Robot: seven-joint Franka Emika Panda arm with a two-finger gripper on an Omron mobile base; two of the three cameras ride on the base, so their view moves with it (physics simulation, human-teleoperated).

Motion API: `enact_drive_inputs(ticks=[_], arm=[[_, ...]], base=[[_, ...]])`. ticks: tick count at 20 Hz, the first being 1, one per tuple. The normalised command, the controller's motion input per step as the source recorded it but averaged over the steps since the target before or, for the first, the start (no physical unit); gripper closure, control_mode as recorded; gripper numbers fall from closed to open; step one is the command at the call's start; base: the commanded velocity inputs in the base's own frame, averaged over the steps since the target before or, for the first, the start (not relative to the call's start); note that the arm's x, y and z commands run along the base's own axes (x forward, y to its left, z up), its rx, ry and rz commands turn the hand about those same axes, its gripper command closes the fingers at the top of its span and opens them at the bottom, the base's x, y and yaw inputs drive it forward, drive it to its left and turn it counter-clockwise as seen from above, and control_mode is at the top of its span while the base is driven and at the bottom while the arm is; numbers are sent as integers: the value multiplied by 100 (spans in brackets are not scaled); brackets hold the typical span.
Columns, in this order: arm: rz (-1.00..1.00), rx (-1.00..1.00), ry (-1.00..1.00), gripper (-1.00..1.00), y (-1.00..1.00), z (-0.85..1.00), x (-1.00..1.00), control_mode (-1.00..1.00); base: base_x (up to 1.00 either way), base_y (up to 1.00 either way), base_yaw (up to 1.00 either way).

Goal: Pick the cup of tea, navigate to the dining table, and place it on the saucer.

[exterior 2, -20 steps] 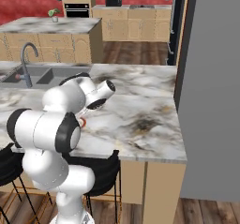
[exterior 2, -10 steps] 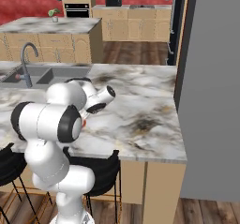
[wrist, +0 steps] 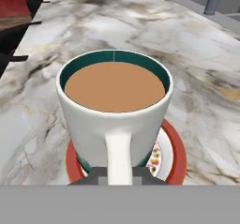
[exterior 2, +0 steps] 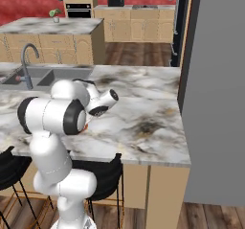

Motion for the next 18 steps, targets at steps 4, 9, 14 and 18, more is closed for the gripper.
enact_drive_inputs(ticks=[4,9,14,18], arm=[[1,0,8,100,0,-8,20,-100],[2,0,6,100,9,-10,5,-100],[6,2,0,100,3,-1,-1,-100],[5,0,0,100,3,-11,0,-100]], base=[[0,0,0],[0,0,0],[0,0,0],[0,0,0]])
